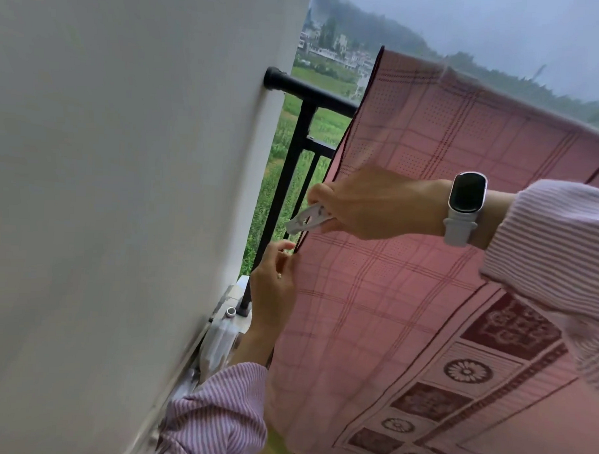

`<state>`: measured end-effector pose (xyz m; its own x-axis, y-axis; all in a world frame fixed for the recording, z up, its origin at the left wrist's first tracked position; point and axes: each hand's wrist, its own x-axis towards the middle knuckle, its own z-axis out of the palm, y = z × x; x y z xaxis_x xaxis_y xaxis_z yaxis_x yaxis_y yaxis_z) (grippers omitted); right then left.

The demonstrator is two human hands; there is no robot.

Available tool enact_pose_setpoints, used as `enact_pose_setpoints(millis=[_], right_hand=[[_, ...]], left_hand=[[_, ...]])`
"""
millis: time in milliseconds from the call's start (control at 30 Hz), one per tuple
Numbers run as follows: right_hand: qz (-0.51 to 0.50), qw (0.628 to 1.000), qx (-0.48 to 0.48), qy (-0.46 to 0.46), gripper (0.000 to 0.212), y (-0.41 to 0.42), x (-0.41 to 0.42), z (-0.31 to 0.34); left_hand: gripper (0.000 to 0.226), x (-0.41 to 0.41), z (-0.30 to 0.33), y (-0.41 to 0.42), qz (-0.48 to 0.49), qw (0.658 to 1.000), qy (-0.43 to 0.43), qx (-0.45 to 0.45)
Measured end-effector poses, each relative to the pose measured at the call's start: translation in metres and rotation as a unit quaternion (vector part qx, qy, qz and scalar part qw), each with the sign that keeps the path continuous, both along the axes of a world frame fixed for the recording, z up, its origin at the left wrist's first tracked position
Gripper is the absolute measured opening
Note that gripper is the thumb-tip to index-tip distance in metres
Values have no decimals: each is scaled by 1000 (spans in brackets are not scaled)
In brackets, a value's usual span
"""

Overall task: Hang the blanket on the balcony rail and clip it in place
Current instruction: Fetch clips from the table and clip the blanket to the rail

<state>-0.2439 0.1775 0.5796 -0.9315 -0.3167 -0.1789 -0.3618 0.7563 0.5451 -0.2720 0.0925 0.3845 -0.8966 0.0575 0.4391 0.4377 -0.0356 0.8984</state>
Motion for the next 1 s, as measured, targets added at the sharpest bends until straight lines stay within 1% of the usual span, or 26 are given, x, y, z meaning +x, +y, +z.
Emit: enact_pose_setpoints(millis=[67,133,267,367,433,533,633,733,833,867,900,933,967,1000], right_hand=[[16,997,70,-11,22,-1,-8,3],[37,993,111,-31,17,-6,-12,8],[52,985,157,-55,22,-20,-17,14],[70,982,165,-52,26,-30,-22,15],[86,978,184,-53,24,-34,-22,12],[69,974,200,-79,20,-32,-18,1],[58,984,157,-68,17,-22,-15,-6],[83,989,120,-25,20,-9,-7,-13],[90,989,101,56,25,3,4,-25],[92,987,95,89,28,7,8,-30],[101,984,78,127,36,12,12,-35],[119,978,43,166,45,18,17,-40],[137,970,-9,202,49,24,23,-46],[154,957,-72,234,48,31,33,-50]], left_hand=[[11,2,0,1,12,1000,0,2],[11,4,-1,0,26,1000,7,2],[11,6,-3,0,52,998,27,-10],[10,7,-5,0,61,997,39,-12],[10,7,-7,0,65,997,43,-15],[10,9,-7,0,71,996,43,-27],[9,10,-5,-1,75,996,43,-33],[7,11,-1,-2,67,996,35,-38],[7,12,1,-1,66,997,17,-46],[8,13,2,-1,69,997,9,-46],[8,14,2,0,73,996,-1,-46],[8,16,3,1,76,996,-9,-48],[9,18,4,1,77,996,-12,-51],[9,21,5,1,75,996,-10,-55]])
